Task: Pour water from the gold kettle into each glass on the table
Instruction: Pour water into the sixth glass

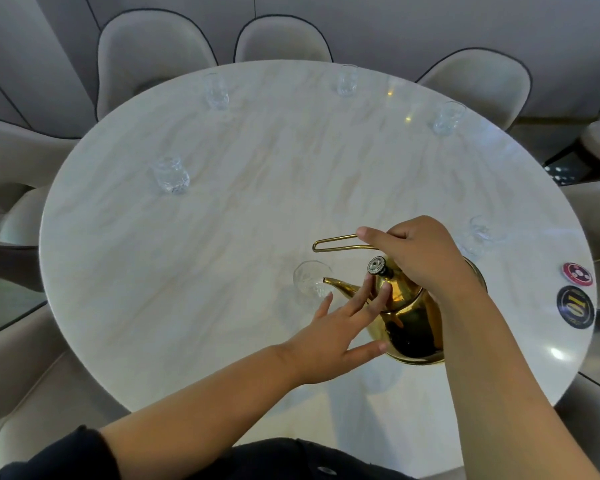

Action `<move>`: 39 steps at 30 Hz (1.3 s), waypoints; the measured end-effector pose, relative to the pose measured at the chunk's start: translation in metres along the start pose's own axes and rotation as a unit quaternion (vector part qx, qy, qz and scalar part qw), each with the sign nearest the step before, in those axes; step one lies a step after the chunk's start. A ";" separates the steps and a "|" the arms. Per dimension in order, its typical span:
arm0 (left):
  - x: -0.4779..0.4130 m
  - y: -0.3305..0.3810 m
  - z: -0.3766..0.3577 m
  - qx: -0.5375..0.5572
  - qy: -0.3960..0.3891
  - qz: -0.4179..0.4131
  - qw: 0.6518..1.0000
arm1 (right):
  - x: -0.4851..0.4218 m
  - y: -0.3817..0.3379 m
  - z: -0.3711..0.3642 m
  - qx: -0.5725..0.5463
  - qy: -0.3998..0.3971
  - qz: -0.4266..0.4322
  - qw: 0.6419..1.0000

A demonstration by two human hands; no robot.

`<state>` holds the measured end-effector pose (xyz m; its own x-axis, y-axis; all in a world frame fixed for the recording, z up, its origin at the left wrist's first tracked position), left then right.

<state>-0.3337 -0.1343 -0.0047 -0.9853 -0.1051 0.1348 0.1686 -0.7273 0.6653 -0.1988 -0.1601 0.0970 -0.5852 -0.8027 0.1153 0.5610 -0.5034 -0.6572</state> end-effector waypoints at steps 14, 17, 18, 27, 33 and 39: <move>0.000 -0.002 0.004 0.020 0.015 0.003 1.000 | -0.005 -0.014 -0.002 0.065 -0.018 0.021 0.998; 0.000 -0.001 0.003 0.024 0.016 0.004 1.000 | -0.005 -0.016 -0.002 0.070 -0.022 0.027 0.997; 0.001 -0.001 0.003 0.026 0.016 0.005 1.000 | -0.004 -0.017 -0.002 0.074 -0.025 0.031 0.997; 0.000 0.001 0.006 0.030 0.022 0.002 0.999 | -0.006 -0.023 0.000 0.099 -0.037 0.036 0.994; 0.001 0.001 0.008 0.036 0.022 0.002 0.999 | -0.008 -0.027 0.001 0.120 -0.040 0.038 0.991; 0.001 0.001 0.009 0.041 0.025 0.003 0.999 | -0.007 -0.032 0.002 0.128 -0.040 0.033 0.990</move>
<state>-0.3343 -0.1292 0.0030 -0.9842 -0.1438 0.1037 0.1739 -0.6684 0.7232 -0.2110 -0.1393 0.1187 -0.4992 -0.8544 0.1440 0.7332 -0.5051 -0.4553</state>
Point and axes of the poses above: each hand's wrist, its own x-axis away from the middle knuckle, its own z-axis out of the back of the hand, y = z × x, the point moved 2 cm from there along -x, towards the middle knuckle, and after that the axes turned 4 degrees about -y, right-handed, at the moved point
